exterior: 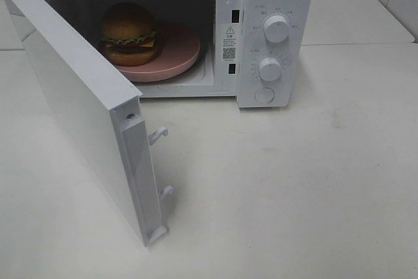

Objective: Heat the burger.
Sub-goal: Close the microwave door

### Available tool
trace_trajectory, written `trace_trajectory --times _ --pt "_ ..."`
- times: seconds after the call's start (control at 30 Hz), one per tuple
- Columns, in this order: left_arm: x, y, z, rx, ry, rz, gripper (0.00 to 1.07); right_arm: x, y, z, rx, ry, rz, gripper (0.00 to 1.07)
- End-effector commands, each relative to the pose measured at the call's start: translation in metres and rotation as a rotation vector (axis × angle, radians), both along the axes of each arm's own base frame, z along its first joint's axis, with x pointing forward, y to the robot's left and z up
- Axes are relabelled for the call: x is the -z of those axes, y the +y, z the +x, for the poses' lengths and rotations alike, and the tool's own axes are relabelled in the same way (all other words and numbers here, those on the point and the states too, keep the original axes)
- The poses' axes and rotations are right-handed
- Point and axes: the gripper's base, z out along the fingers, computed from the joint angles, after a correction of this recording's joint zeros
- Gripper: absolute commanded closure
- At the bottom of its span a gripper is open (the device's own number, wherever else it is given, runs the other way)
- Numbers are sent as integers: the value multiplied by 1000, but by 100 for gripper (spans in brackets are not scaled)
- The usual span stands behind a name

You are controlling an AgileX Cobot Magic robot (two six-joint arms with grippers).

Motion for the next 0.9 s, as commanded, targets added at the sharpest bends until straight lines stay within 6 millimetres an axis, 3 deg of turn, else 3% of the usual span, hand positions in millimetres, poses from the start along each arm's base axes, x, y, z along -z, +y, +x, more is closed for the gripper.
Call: trace_trajectory --times 0.03,0.9 --pt "-1 -1 -1 4 -25 -2 7 1 0 -4 5 -31 3 31" --pt "-4 -1 5 13 1 -18 7 1 0 -4 5 -31 3 32"
